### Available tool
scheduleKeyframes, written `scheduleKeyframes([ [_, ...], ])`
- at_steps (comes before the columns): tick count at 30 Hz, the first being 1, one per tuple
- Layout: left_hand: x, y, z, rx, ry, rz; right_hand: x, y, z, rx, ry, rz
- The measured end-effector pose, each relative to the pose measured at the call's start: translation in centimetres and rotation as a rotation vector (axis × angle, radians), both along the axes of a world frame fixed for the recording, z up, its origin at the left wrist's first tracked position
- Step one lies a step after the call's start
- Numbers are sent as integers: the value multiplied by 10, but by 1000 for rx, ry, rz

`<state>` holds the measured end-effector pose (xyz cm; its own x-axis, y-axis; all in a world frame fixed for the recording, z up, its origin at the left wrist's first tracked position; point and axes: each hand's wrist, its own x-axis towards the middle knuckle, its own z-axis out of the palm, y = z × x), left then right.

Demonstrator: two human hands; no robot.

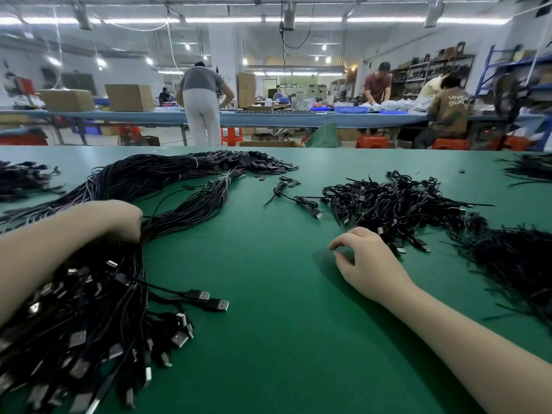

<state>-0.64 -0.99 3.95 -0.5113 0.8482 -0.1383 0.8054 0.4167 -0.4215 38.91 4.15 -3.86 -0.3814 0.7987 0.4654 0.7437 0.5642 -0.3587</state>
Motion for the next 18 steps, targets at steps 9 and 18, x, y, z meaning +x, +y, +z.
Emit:
scheduleKeyframes([
  [9, -16, 39, -24, 546, -280, -2, -2, -1, 2, -51, -22, -17],
  [18, -31, 51, -30, 586, -305, 52, -2, 1, 2, -80, 5, -15],
])
